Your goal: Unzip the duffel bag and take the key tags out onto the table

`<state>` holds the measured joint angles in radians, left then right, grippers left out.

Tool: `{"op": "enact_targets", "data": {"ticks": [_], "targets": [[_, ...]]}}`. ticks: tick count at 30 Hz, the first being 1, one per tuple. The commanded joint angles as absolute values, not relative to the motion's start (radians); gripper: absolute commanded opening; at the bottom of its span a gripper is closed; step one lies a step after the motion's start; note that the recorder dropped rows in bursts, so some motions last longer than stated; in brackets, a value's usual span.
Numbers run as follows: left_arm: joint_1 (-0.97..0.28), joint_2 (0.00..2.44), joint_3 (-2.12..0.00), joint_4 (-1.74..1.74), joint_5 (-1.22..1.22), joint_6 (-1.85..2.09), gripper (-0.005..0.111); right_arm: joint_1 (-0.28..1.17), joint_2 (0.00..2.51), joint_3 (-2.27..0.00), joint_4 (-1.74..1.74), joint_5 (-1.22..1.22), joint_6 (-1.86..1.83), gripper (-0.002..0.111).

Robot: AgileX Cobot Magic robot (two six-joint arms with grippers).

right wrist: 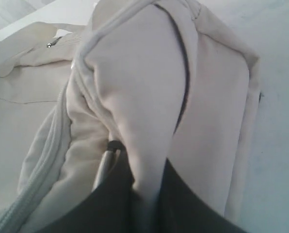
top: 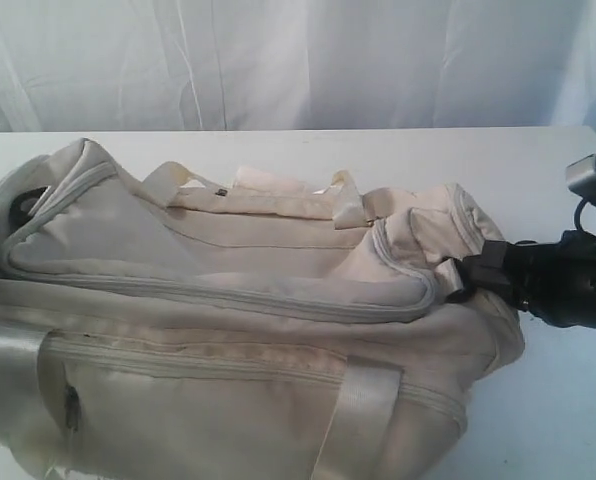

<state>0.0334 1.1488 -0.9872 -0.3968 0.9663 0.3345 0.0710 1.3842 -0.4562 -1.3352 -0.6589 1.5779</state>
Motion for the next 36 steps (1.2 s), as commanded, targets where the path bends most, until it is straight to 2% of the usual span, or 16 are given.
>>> {"op": "enact_targets", "data": {"ticks": [1, 9, 12, 16, 22, 26, 28, 30, 34, 35, 36], "targets": [[0.037, 0.973, -1.004, -0.395, 0.959, 0.324, 0.003, 0.057, 1.375, -0.467, -1.368, -0.628, 1.598, 0.000], [0.037, 0.844, -1.054, -0.387, 0.981, 0.313, 0.040, 0.057, 1.375, -0.467, -1.387, -0.659, 1.598, 0.000], [0.037, 0.869, -1.021, -0.368, 0.994, 0.305, 0.048, 0.057, 1.371, -0.467, -1.383, -0.671, 1.596, 0.000], [0.037, 0.880, -0.938, -0.512, 0.877, 0.296, 0.053, 0.057, 1.344, -0.467, -1.385, -0.697, 1.592, 0.000], [0.035, 0.887, -0.846, -1.140, 0.847, 0.669, 0.052, 0.057, 1.280, -0.467, -1.479, -0.689, 1.602, 0.000], [0.033, 0.932, -0.795, -1.395, 0.838, 0.823, 0.052, 0.057, 1.273, -0.467, -1.507, -0.696, 1.642, 0.001], [0.015, 0.973, -0.782, -1.471, 0.845, 0.865, 0.052, 0.057, 1.273, -0.467, -1.512, -0.700, 1.646, 0.008], [-0.022, 1.012, -0.778, -1.509, 0.854, 0.900, 0.052, 0.057, 1.273, -0.467, -1.526, -0.712, 1.651, 0.023], [-0.147, 1.130, -0.778, -1.628, 0.832, 1.024, 0.052, 0.057, 1.273, -0.469, -1.474, -0.709, 1.656, 0.070], [-0.174, 1.162, -0.782, -1.650, 0.818, 1.053, 0.052, 0.057, 1.273, -0.474, -1.436, -0.698, 1.656, 0.077], [-0.200, 1.187, -0.783, -1.679, 0.804, 1.080, 0.052, 0.057, 1.273, -0.481, -1.409, -0.688, 1.656, 0.080]]}}
